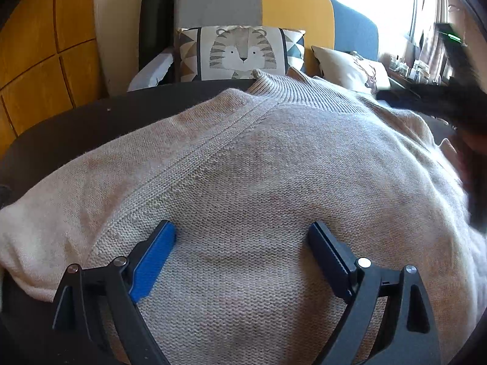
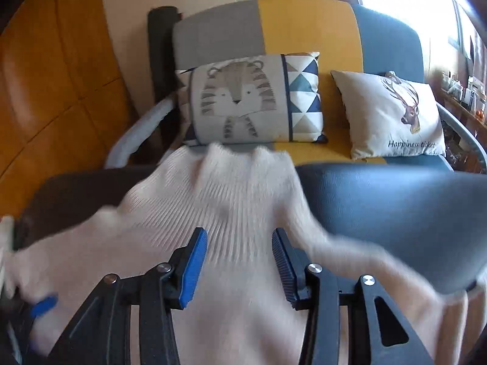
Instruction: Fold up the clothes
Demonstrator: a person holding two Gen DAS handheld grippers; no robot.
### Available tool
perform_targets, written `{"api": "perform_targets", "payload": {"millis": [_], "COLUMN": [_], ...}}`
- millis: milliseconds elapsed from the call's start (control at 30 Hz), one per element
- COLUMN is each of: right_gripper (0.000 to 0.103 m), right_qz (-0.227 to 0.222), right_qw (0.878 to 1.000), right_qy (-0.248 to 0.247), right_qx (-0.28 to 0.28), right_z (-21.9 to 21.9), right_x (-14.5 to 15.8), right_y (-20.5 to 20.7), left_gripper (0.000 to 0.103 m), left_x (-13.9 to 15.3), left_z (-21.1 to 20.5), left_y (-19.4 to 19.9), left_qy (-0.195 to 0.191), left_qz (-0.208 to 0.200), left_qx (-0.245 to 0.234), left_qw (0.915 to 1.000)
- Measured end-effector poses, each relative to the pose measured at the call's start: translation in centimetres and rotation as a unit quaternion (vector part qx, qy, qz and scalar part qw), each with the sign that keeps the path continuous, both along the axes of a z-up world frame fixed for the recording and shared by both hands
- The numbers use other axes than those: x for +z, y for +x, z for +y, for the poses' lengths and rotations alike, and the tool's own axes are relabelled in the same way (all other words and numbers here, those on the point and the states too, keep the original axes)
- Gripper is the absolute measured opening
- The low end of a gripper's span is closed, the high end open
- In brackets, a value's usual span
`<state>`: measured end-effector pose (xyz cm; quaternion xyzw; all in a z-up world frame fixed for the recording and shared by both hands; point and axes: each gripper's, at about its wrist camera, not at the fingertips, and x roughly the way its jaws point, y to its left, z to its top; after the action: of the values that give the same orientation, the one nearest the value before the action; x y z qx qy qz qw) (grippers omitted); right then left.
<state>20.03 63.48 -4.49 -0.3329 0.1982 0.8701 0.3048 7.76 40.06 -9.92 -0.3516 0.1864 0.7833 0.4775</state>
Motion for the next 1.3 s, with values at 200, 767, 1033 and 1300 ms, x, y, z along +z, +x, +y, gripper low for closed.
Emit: {"api": "perform_targets", "payload": {"millis": [200, 767, 1033, 1300], "right_gripper": [0.045, 0.055, 0.055, 0.053], "right_qz": [-0.091, 0.043, -0.004, -0.102], "right_qw": [0.995, 0.997, 0.965, 0.951], "right_qy": [0.014, -0.026, 0.014, -0.035], "right_qx": [0.024, -0.054, -0.263, -0.289], "right_z": [-7.4, -6.2, 3.2, 10.8], "right_x": [-1.5, -1.4, -0.5, -4.3], "right_y": [3.4, 10.5, 23.1, 28.5], "left_gripper": [0.092, 0.092, 0.092, 0.092], "left_x": [0.1, 0.1, 0.0, 0.0], "left_z": [0.1, 0.8, 0.7, 0.7], "left_y": [-0.1, -1.7, -1.9, -2.1], "left_qy": [-0.001, -0.010, -0.008, -0.007], "left_qz": [0.000, 0.001, 0.000, 0.000], "left_qx": [0.001, 0.025, 0.023, 0.021], "left_qw": [1.0000, 0.9996, 0.9997, 0.9997]}}
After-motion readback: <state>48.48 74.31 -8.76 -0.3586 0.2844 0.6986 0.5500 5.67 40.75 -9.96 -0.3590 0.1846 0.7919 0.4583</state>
